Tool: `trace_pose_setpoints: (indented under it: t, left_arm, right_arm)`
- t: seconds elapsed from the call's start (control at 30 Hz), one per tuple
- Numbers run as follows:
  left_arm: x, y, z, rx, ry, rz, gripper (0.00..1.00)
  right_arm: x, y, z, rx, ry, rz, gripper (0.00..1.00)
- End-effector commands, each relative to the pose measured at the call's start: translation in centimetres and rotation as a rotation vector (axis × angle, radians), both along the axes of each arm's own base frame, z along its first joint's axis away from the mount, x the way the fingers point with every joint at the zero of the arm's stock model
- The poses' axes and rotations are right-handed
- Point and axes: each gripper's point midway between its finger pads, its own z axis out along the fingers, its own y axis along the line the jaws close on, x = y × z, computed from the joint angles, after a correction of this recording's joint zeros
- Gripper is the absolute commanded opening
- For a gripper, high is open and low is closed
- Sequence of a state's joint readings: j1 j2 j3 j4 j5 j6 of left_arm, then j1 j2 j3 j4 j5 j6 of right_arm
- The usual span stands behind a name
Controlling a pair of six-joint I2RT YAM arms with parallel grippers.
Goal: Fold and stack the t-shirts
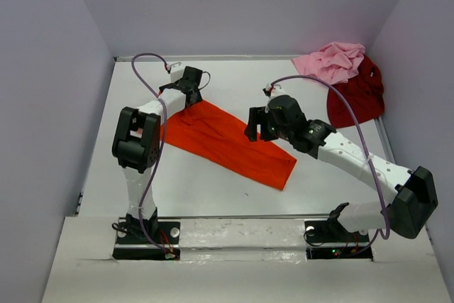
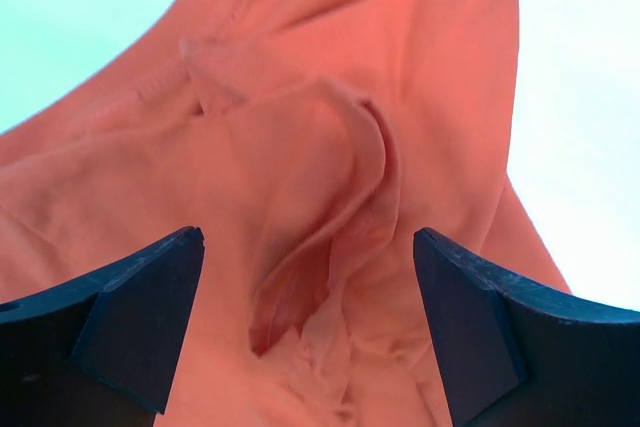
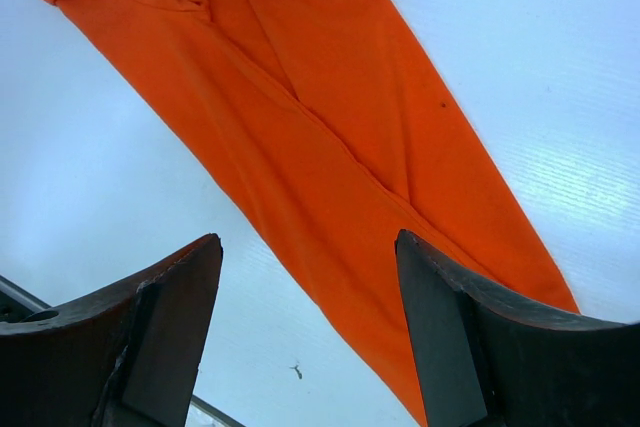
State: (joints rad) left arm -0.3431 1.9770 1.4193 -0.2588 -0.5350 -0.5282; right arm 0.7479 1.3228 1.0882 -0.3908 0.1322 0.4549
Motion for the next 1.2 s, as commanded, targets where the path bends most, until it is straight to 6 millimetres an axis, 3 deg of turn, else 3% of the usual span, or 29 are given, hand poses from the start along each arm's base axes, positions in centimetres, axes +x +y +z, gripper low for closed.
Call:
trace_pose_setpoints:
  t: [0.0, 0.2, 0.3, 0.47, 0.57, 0.67, 0.73, 0.93, 1.17]
  left_arm:
    - [2.4, 1.8, 1.6, 0.003, -0.049, 0.050, 0.96]
    - [2.9, 3.4, -1.5, -0.006, -0.003, 0.085, 0.96]
    - [2.4, 4.1, -1.2, 0.007, -0.007, 0.119, 0.95]
    - [2.0, 4.2, 3.2, -0.012, -0.099, 0.122, 0.94]
    - [1.6, 4.6, 7.4, -0.008, -0.175, 0.127, 0.94]
    - [1.1, 4.8, 9.8, -0.014, -0.220, 0.131, 0.95]
    - [0.6, 5.1, 10.0, -0.004, -0.226, 0.142, 0.95]
    - [-1.3, 6.2, 6.8, 0.049, -0.126, 0.169, 0.95]
    - [-1.8, 5.9, 3.7, 0.027, -0.076, 0.188, 0.95]
  right_arm:
    - [-0.3, -0.7, -0.1, -0.025, -0.019, -0.006, 0.76]
    - [-0.8, -1.0, 0.1, -0.019, -0.016, -0.003, 0.76]
    - [-0.7, -1.0, -0.2, -0.032, -0.011, -0.003, 0.76]
    - [-0.8, -0.8, -1.2, -0.044, 0.015, 0.004, 0.76]
    - [-0.8, -0.3, -1.6, -0.039, 0.034, 0.021, 0.76]
    - [-0.7, 0.0, -1.9, -0.040, 0.039, 0.028, 0.76]
    - [-0.8, 0.0, -2.3, -0.043, 0.047, 0.032, 0.76]
    - [-0.9, 0.4, -2.1, -0.026, 0.051, 0.044, 0.76]
    - [-1.3, -0.3, -1.8, -0.027, 0.035, 0.039, 0.76]
